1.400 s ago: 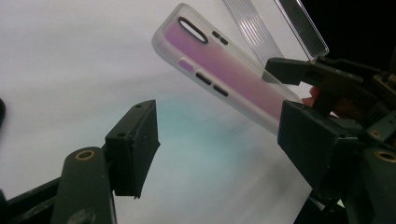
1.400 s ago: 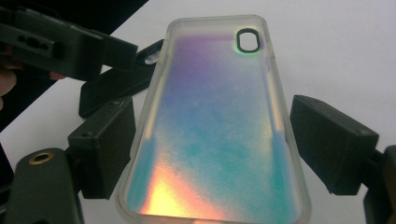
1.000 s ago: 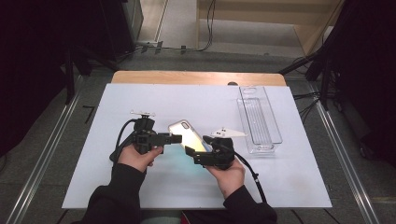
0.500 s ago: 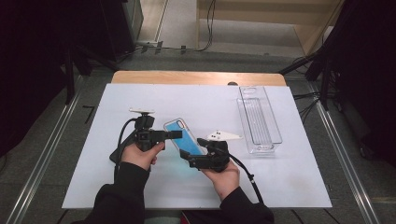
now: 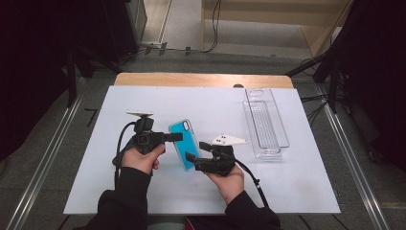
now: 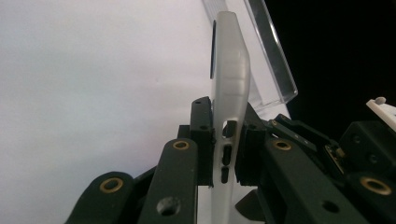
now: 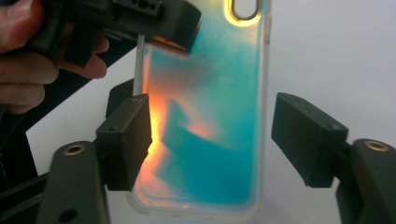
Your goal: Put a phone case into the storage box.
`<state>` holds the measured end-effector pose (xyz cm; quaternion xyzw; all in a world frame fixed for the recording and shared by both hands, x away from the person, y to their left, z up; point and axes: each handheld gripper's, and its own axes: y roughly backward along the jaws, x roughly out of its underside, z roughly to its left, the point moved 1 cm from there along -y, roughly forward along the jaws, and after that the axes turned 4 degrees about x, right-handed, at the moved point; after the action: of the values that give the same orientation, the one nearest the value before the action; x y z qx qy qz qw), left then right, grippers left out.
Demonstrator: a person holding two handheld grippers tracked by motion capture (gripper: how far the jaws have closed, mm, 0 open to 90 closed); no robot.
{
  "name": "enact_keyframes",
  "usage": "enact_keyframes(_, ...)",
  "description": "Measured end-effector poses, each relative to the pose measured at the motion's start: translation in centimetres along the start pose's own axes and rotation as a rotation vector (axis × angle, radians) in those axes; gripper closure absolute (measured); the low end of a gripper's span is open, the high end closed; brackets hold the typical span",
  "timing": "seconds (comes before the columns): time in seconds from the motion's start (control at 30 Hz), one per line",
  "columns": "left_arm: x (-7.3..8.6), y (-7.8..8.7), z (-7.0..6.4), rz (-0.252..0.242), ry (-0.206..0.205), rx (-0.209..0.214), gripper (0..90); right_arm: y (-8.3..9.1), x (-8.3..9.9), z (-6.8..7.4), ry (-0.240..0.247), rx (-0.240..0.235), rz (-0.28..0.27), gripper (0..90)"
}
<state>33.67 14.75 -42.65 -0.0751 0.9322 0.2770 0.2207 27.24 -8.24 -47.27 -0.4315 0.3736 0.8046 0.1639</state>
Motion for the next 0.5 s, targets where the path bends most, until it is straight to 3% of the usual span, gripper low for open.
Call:
enact_keyframes(0.13, -0.1, 0.3, -0.2, -0.015, -0.029, -0.017, 81.4, 0.2, -0.5, -0.4, 0.026, 0.01, 0.004, 18.6)
enact_keyframes(0.23, 0.0, 0.4, -0.7, -0.033, -0.059, -0.035, 81.4, 0.3, -0.7, -0.8, 0.036, -0.01, 0.027, 13.8)
enact_keyframes(0.5, 0.4, 0.1, -1.7, -0.087, -0.187, -0.116, 81.2, 0.8, -1.1, -1.5, 0.066, -0.024, 0.058, 9.4)
